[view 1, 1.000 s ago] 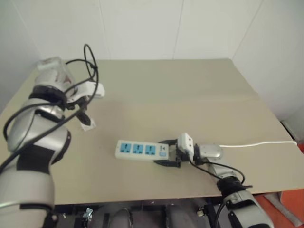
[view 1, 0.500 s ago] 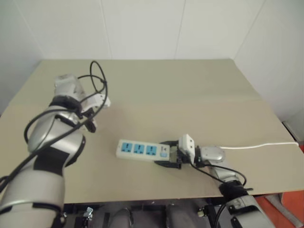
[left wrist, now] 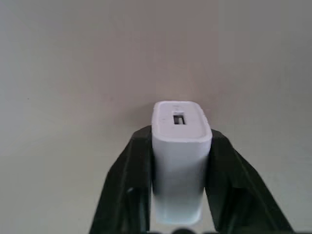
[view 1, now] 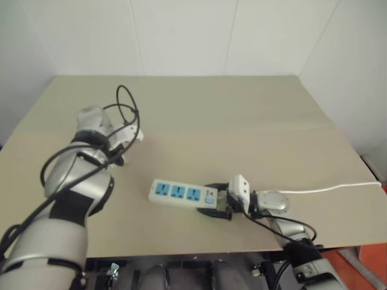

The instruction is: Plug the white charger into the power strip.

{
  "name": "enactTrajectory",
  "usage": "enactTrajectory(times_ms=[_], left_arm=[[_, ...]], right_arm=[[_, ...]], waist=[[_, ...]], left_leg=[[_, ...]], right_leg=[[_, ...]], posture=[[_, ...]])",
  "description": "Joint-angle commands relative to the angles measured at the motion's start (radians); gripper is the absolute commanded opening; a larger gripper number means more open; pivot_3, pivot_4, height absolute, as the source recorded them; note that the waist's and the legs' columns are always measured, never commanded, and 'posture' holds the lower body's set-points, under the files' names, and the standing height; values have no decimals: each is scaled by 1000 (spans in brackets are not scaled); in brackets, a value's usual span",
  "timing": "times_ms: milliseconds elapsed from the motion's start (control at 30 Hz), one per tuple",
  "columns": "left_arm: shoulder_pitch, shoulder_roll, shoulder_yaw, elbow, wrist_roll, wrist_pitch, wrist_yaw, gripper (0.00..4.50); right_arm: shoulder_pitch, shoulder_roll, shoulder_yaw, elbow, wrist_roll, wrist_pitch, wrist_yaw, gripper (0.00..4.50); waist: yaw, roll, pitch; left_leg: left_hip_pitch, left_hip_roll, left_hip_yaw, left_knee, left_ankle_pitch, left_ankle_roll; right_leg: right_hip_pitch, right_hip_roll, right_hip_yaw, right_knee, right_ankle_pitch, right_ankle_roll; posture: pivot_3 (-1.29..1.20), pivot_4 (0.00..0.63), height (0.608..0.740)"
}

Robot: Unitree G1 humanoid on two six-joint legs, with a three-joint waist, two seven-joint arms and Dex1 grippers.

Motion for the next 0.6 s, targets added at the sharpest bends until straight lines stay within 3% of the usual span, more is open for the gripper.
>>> enactTrajectory(times_ms=[33, 300, 400, 600], left_arm=[[-5, 5, 12, 1, 1, -3, 6, 995], [-86, 51, 77, -22, -45, -52, -30, 995], [-125, 78, 187, -52, -146, -98, -35, 995], [-68, 96, 561, -185, -488, -263, 95, 995]], right_arm=[[21, -12, 24, -15, -7, 20, 0, 3433], [6, -7, 34, -1, -4, 19, -1, 3433], [-2, -6, 40, 12, -3, 13, 9, 3433], [-27, -1, 51, 54, -2, -2, 38, 3433]], waist=[[0, 0, 0], [-2, -1, 1], [-2, -3, 1], [-5, -2, 1]], left_leg=[[0, 0, 0, 0, 0, 0], [0, 0, 0, 0, 0, 0], [-2, 0, 0, 1, 0, 0], [-1, 1, 0, 1, 0, 0]], right_leg=[[0, 0, 0, 0, 0, 0], [0, 0, 0, 0, 0, 0], [-1, 0, -1, 0, 0, 0], [-2, -1, -1, 1, 0, 0]], posture=[[0, 150, 740], [0, 150, 740], [0, 150, 740], [0, 150, 740]])
